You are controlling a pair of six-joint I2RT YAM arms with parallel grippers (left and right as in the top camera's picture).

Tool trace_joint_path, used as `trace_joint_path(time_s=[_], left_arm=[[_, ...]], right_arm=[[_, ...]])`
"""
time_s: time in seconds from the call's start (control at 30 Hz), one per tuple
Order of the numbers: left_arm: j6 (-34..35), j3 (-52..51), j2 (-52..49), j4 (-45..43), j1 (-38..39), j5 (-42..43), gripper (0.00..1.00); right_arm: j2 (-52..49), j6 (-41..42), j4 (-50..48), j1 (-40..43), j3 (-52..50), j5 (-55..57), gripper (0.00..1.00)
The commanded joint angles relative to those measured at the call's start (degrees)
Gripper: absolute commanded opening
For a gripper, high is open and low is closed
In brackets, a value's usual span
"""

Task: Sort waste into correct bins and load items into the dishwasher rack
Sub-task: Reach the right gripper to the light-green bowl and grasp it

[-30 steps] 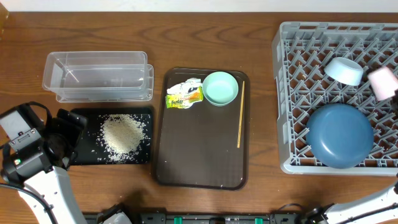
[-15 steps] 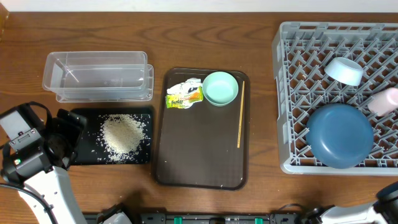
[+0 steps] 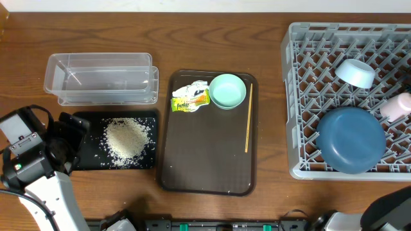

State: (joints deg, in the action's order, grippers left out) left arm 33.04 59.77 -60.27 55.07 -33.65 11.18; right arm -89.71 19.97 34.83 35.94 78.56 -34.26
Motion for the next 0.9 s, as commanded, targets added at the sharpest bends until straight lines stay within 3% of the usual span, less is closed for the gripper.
trace_joint_path(time_s=[0.0, 0.17, 0.27, 0.4, 0.53, 0.7, 0.87], left_arm=[[0.09, 1.11, 0.02, -0.09, -0.20, -0.74, 0.95], [0.09, 1.11, 0.02, -0.07, -0.20, -0.74, 0.95], [0.09, 1.11, 0.02, -0.07, -0.20, -0.76, 0.96], [0.09, 1.11, 0.02, -0.09, -0.20, -0.76, 0.95], [0.09, 1.11, 0.02, -0.09, -0.20, -0.74, 0.96], [0.09, 1.11, 0.02, -0.09, -0.20, -0.76, 0.95], [0.09, 1.11, 0.02, -0.07, -0.20, -0.76, 0.96]], right_arm=[[0.81, -2.69, -0.59, -10.51, 0.09, 2.84, 0.30], [0.79, -3.91, -3.61, -29.27, 0.63, 7.76, 0.54], [0.37, -7.58, -3.58, -41.83, 1.29, 17.94, 0.58], [-2.10, -9.99, -3.43, -55.08, 2.14, 29.51, 0.56], [-8.44, -11.37, -0.13, -62.97, 6.12, 37.11, 0.57], [-20.33, -12.46, 7.98, -67.95, 15.10, 37.00, 0.59], [-26.01, -13.00, 8.94, -72.91, 17.33, 37.05, 0.63]])
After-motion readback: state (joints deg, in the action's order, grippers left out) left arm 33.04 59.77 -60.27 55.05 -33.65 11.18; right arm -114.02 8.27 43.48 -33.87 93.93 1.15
